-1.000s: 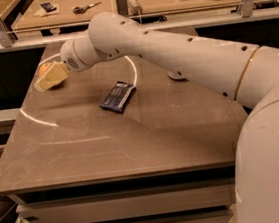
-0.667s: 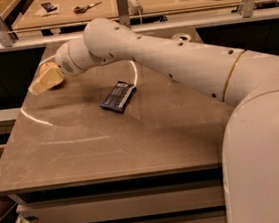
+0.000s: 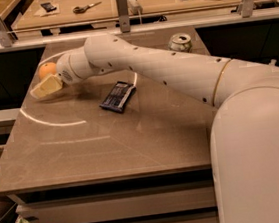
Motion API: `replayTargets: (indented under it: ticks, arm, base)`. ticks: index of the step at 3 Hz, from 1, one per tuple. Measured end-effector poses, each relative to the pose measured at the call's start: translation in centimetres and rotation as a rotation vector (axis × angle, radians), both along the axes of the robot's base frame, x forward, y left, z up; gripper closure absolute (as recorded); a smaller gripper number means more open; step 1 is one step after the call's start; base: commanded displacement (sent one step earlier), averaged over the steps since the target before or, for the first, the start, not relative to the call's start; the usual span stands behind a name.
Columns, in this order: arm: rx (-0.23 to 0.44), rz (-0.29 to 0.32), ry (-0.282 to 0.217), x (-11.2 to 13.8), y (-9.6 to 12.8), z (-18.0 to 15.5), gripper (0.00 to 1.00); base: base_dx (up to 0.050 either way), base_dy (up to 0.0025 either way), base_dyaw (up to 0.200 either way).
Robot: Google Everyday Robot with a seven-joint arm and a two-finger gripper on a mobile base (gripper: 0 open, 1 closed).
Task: Pick orange
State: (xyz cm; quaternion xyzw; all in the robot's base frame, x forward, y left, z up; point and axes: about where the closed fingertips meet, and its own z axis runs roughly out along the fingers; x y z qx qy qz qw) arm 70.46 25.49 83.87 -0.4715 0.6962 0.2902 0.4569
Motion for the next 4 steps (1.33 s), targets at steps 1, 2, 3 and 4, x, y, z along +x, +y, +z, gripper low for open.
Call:
replayTargets:
  ticks: [1, 2, 3, 4]
  arm:
    - [-0.001, 0.003, 0.002, -0.10, 0.22, -0.12, 0.41]
    - [-0.001, 0.007, 0.003, -0.19, 0.42, -0.23, 0.65]
    - [-0.001, 0.010, 0.005, -0.29, 0.63, -0.33, 0.88]
    - [-0.001, 0.013, 0.006, -0.38, 0.81, -0.43, 1.00]
  base:
    - [0.000, 0.00000, 0.000]
    - [0.000, 0.00000, 0.000]
    - [0.000, 0.00000, 0.000]
    - [0.000, 0.00000, 0.000]
